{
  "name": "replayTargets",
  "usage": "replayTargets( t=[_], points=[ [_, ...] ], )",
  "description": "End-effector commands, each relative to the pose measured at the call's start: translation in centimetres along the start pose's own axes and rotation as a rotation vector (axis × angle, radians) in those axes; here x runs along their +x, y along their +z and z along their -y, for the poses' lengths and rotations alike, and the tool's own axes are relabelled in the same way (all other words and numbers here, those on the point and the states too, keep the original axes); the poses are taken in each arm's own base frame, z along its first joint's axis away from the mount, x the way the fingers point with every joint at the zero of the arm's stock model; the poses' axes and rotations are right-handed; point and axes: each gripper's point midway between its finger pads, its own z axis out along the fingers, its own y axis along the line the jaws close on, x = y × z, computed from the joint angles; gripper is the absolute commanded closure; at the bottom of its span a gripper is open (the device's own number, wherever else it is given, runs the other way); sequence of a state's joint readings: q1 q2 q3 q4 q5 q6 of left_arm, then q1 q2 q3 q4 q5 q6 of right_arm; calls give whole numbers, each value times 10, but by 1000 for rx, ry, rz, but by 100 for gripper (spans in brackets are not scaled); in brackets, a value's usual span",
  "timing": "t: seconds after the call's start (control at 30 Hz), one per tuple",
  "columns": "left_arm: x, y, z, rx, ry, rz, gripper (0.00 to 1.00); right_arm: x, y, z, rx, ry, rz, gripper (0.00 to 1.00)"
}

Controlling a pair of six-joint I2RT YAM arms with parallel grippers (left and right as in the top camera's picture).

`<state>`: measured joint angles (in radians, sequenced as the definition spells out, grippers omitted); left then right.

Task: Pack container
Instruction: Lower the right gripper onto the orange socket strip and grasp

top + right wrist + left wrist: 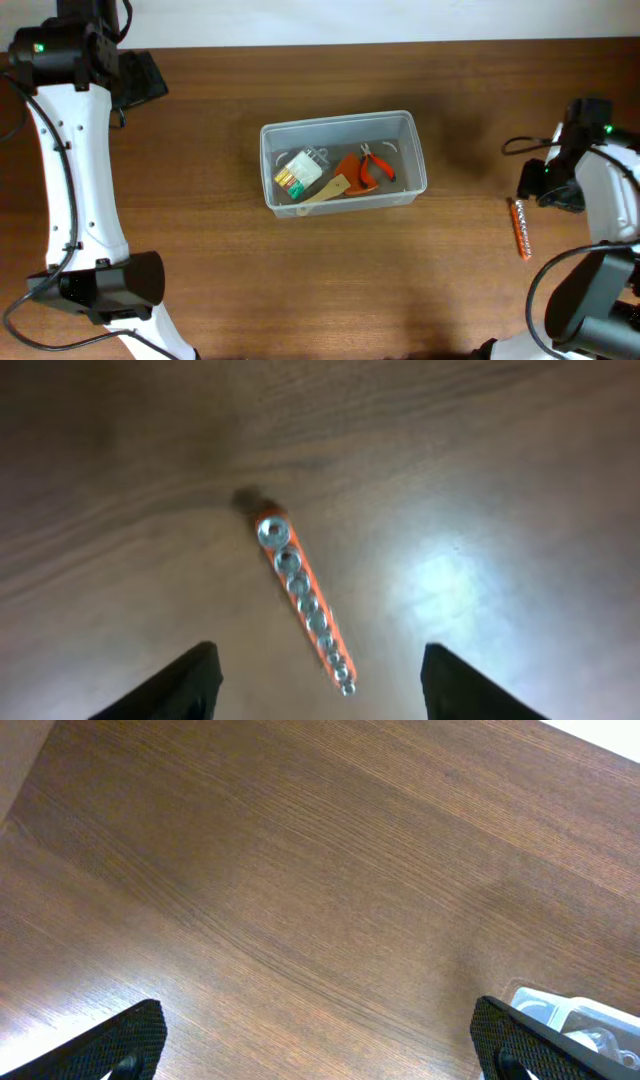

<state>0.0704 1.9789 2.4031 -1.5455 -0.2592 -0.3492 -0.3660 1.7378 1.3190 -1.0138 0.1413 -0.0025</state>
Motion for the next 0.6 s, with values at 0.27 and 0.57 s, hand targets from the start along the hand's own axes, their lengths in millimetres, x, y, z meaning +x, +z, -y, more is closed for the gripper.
replayTargets(
  t=[0.27,0.57],
  points=[
    [-1,-4,-1,5,-8,9,1,37,60,-7,1,-52,-60,33],
    [-1,-4,-1,4,-8,9,1,33,72,-9,-1,-109,-60,32]
  ],
)
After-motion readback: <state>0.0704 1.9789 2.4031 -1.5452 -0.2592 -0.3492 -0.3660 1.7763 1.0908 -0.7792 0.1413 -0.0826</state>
